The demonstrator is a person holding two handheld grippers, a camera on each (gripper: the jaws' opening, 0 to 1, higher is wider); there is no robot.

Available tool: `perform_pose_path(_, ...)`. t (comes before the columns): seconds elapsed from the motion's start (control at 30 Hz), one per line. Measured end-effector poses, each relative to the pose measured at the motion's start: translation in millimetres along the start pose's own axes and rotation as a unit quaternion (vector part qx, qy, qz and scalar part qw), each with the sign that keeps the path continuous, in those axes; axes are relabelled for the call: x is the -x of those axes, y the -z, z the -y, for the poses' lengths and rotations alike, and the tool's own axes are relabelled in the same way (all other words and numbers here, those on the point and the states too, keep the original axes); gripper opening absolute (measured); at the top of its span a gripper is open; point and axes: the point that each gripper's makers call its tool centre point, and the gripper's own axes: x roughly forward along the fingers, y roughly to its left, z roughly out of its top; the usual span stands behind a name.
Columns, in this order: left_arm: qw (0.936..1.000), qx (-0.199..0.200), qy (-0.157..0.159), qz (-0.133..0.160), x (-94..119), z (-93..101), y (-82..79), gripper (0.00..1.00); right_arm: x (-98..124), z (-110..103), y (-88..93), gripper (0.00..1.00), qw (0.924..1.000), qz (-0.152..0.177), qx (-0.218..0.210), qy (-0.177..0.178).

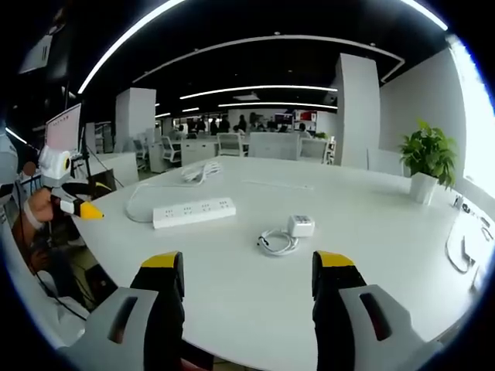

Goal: Straighten the power strip on the desk, plug the charger into it

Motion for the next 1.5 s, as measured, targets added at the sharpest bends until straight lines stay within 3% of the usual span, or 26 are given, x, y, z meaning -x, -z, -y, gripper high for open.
perform_pose_path(0.53, 1.0000, -0.003, 0.003, 0.007, -9.2, 0.0, -9.9, 0.84, -4.3, -0.9, 2.5, 0.67, 1.0000, -0.001, -0.004, -0.004)
perform_pose_path(0.83, 0.9998, -0.014, 0.013, -0.003, -23.0, 1.5, -9.3, 0.84, -7.7, -0.1, 6.1, 0.67, 1.0000, -0.005, -0.004, -0.006)
perform_pose_path(1.5, 0.9985, -0.043, 0.033, -0.010, -63.7, -2.4, -30.4, 0.87, -13.8, 0.0, 10.3, 0.67, 0.9999, -0.007, -0.008, -0.011)
